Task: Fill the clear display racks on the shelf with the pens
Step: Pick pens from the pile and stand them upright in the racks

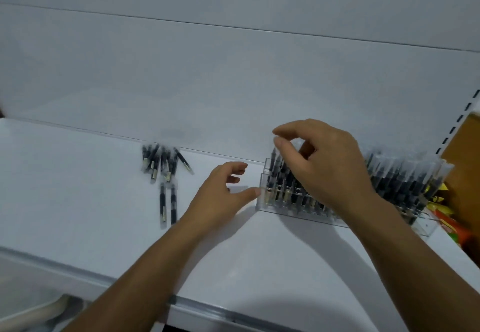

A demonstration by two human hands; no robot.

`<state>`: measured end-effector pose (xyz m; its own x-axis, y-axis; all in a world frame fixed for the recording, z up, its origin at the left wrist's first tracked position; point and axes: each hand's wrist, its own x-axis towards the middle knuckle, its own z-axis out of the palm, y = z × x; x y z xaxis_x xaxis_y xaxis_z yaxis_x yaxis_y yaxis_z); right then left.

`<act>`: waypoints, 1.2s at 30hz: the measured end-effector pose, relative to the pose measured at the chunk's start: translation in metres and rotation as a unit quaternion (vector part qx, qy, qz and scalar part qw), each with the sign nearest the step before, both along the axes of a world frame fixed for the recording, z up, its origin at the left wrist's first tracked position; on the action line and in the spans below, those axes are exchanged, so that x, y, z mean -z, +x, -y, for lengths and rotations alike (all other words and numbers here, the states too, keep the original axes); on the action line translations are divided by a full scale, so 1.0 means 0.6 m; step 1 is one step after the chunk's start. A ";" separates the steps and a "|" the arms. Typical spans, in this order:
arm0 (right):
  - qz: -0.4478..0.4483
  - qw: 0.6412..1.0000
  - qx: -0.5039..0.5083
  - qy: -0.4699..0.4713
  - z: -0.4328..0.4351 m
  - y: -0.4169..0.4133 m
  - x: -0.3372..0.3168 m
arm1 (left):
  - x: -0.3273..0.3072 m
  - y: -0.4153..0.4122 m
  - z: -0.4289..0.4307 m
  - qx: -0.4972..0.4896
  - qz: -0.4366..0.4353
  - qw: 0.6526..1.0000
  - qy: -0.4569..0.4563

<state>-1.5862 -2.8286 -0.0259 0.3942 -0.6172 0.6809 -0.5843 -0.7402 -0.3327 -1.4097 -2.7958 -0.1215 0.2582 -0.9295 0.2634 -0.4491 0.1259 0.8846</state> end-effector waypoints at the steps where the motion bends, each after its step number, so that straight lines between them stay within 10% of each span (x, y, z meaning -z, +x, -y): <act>1: 0.005 1.000 -0.024 0.014 -0.008 0.011 0.006 | -0.003 0.018 -0.011 -0.010 0.041 0.999 0.001; 9: -0.214 0.946 -0.161 0.183 -0.020 0.153 0.113 | 0.003 0.182 -0.099 -0.204 0.150 0.965 0.063; 27: -0.028 0.923 -0.189 0.333 0.002 0.188 0.177 | -0.026 0.208 -0.066 -0.177 0.296 0.894 0.285; 36: 0.085 0.871 -0.201 0.440 0.014 0.193 0.186 | -0.034 0.263 -0.062 -0.186 -0.128 0.961 0.159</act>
